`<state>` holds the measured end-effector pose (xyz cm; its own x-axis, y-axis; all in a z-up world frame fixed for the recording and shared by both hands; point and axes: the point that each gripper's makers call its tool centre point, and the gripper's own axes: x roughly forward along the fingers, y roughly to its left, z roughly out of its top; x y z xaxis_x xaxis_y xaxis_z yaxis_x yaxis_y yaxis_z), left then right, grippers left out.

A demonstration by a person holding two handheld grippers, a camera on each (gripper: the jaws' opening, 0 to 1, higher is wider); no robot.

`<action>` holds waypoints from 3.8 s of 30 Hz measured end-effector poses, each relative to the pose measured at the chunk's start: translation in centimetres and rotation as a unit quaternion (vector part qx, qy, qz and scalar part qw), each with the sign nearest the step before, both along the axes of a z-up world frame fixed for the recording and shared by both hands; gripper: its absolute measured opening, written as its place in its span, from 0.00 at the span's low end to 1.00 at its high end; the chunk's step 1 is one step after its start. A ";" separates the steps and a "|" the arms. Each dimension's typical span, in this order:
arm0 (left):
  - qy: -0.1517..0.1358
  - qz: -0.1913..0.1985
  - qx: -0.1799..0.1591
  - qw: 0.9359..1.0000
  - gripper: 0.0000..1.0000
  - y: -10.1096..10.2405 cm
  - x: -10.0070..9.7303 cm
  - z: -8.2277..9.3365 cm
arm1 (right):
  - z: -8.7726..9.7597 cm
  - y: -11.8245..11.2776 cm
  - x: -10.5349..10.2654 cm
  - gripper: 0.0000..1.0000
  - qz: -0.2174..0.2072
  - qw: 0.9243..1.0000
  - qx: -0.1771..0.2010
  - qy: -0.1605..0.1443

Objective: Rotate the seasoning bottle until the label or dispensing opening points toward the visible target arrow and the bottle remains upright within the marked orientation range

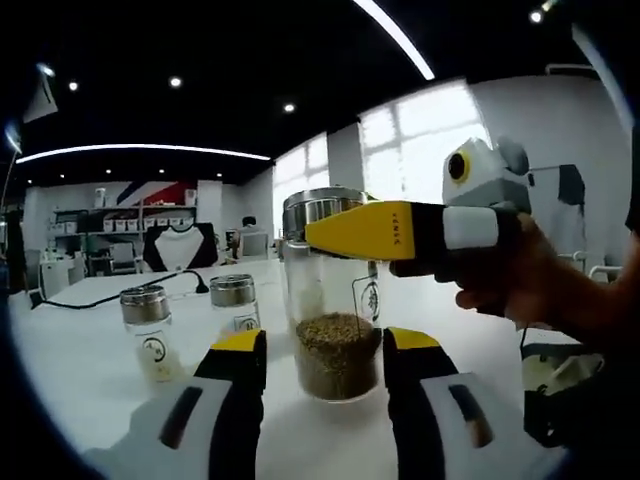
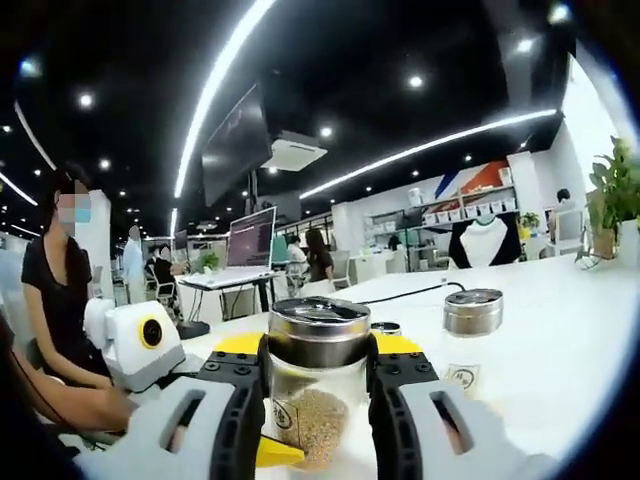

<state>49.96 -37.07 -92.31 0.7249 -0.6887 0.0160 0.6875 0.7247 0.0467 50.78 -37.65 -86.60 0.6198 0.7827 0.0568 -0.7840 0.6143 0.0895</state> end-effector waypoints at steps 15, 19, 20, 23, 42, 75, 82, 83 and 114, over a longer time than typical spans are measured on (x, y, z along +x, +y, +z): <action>0.008 0.051 0.029 0.998 0.62 3.4 -1.0 -0.7 | -0.2 -6.5 2.5 0.36 -0.064 0.998 -0.018 -0.011; 0.024 0.064 0.020 0.997 0.70 4.2 -0.8 -0.7 | -0.4 -8.0 3.4 0.37 -0.084 0.996 -0.025 -0.011; 0.029 0.069 0.014 0.997 0.72 4.5 -0.7 -0.7 | -0.5 -8.5 3.6 0.37 -0.092 0.995 -0.027 -0.012; 0.043 0.076 0.005 0.996 0.77 4.9 -0.5 -0.8 | -0.7 -9.8 4.5 0.37 -0.104 0.994 -0.033 -0.011; 0.070 0.112 -0.016 0.991 1.00 6.5 -0.1 -1.5 | -1.7 -14.7 9.4 0.37 -0.142 0.985 -0.094 -0.021; 0.071 0.108 -0.023 0.991 0.96 6.3 -0.4 -1.5 | -2.8 -15.8 11.8 0.37 -0.132 0.988 -0.078 -0.018; 0.070 0.112 -0.017 0.991 0.97 6.7 -0.2 -1.4 | -2.5 -16.1 11.2 0.47 -0.148 0.985 -0.083 -0.030; 0.070 0.114 -0.017 0.991 0.97 6.8 -0.2 -1.3 | -2.3 -16.2 10.6 0.48 -0.146 0.986 -0.074 -0.027; 0.048 0.124 -0.007 0.991 1.00 7.6 -0.4 -0.4 | -5.0 -13.1 1.9 0.83 -0.143 0.987 -0.070 -0.031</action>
<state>49.54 -29.47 -92.70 0.8708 -0.4889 -0.0526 0.4884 0.8723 -0.0223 52.67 -50.79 -91.60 0.8149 0.5796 0.0061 -0.5785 0.8139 -0.0543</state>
